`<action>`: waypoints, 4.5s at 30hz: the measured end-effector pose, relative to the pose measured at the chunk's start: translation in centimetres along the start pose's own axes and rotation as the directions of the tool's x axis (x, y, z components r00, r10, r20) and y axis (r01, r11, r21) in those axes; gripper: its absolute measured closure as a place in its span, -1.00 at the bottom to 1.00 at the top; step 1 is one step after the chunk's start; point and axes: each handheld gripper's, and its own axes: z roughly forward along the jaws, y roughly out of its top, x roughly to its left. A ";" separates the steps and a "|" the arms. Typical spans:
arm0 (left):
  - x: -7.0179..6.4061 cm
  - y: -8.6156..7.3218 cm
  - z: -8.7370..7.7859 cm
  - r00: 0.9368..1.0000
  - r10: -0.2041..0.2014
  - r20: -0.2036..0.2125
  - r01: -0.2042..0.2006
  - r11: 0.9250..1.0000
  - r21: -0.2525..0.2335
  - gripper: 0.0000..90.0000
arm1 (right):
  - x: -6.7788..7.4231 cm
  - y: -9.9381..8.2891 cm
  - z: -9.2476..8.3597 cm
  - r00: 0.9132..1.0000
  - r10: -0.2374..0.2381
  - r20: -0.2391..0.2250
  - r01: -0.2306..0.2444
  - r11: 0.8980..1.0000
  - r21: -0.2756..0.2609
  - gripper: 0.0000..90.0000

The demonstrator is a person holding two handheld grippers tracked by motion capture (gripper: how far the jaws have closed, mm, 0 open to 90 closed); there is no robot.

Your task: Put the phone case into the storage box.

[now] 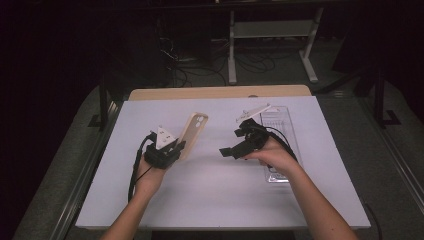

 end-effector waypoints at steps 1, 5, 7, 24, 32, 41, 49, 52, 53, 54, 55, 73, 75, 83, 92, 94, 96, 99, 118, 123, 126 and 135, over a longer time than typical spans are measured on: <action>0.0 0.0 0.0 1.000 0.001 0.001 -0.001 1.000 -0.001 0.75 | 0.0 0.1 0.2 1.000 0.001 0.001 -0.001 1.000 -0.003 -1.00; 0.0 0.0 0.0 1.000 -0.002 0.002 0.002 1.000 -0.004 0.75 | -0.2 0.5 0.9 1.000 0.009 0.001 -0.009 1.000 -0.006 -1.00; 0.0 0.0 0.1 1.000 -0.008 0.002 0.008 1.000 -0.010 0.75 | -0.3 0.6 1.3 1.000 0.004 -0.003 -0.004 1.000 -0.004 -1.00; -0.3 0.1 0.2 1.000 0.000 -0.003 -0.001 1.000 -0.018 0.75 | -0.7 0.9 3.4 0.998 0.049 -0.031 -0.050 0.998 -0.031 -1.00; -0.5 0.1 0.5 1.000 -0.007 -0.002 0.007 1.000 -0.029 0.76 | -0.8 0.6 4.1 0.993 0.103 -0.057 -0.106 0.993 -0.047 -1.00; -0.6 0.1 0.5 1.000 -0.014 -0.002 0.014 0.999 -0.034 0.76 | -1.0 0.2 4.8 0.982 0.158 -0.107 -0.166 0.983 -0.073 -1.00; -0.7 0.2 0.5 1.000 -0.022 0.005 0.022 0.999 -0.034 0.75 | -1.0 0.1 5.0 0.966 0.201 -0.164 -0.221 0.968 -0.115 -1.00; -0.9 0.2 0.6 0.999 -0.038 0.009 0.039 0.998 -0.039 0.75 | -1.1 0.1 5.1 0.963 0.202 -0.180 -0.228 0.964 -0.138 -1.00; -1.0 0.2 0.7 0.999 -0.047 0.013 0.047 0.998 -0.043 0.75 | -1.1 0.1 5.1 0.959 0.213 -0.185 -0.241 0.960 -0.142 -1.00; -1.1 0.3 0.8 0.999 -0.041 0.013 0.042 0.998 -0.043 0.75 | -1.1 0.1 5.1 0.955 0.223 -0.196 -0.254 0.956 -0.148 -1.00; -1.2 0.3 0.8 0.999 -0.039 0.012 0.040 0.998 -0.042 0.75 | -1.1 0.1 5.1 0.953 0.227 -0.201 -0.260 0.953 -0.157 -1.00; -2.8 0.6 1.1 0.999 -0.025 0.040 0.027 0.998 -0.059 0.76 | -1.0 0.2 5.3 0.931 0.264 -0.252 -0.319 0.924 -0.211 -1.00; -3.1 0.6 1.2 0.999 -0.019 0.042 0.022 0.998 -0.058 0.75 | -1.0 0.2 5.3 0.924 0.276 -0.265 -0.335 0.918 -0.212 -1.00; -4.2 0.7 1.5 0.998 -0.007 0.067 0.011 0.998 -0.065 0.76 | -0.9 0.3 5.3 0.915 0.289 -0.282 -0.357 0.904 -0.233 -1.00; -4.9 0.9 1.5 0.997 0.008 0.081 -0.002 0.998 -0.070 0.75 | -0.7 0.3 5.3 0.902 0.318 -0.293 -0.389 0.893 -0.227 -1.00; -5.1 0.9 1.5 0.996 0.014 0.083 -0.008 0.997 -0.073 0.75 | -0.7 0.3 5.4 0.902 0.320 -0.291 -0.390 0.892 -0.228 -1.00; -5.2 0.9 1.5 0.996 0.016 0.084 -0.010 0.997 -0.071 0.75 | -0.7 0.3 5.5 0.905 0.317 -0.286 -0.387 0.891 -0.237 -1.00; -5.4 0.9 1.5 0.996 0.016 0.085 -0.010 0.997 -0.078 0.75 | -0.7 0.3 5.5 0.905 0.321 -0.279 -0.388 0.891 -0.236 -1.00; -5.6 0.9 1.6 0.995 0.002 0.097 0.005 0.998 -0.069 0.74 | -0.7 0.2 5.4 0.906 0.330 -0.264 -0.393 0.887 -0.242 -0.83; -5.5 0.9 1.7 0.994 -0.002 0.112 0.009 0.998 -0.067 0.51 | -0.7 0.2 5.5 0.909 0.326 -0.260 -0.389 0.888 -0.245 -0.81; -5.3 0.9 1.6 0.992 -0.008 0.128 0.017 0.998 -0.065 0.32 | -0.7 0.2 5.5 0.910 0.325 -0.259 -0.387 0.889 -0.245 -0.81; -4.4 1.0 1.2 0.976 -0.011 0.219 0.023 0.998 -0.053 -0.10 | -0.8 0.1 5.4 0.912 0.325 -0.250 -0.385 0.890 -0.245 -0.80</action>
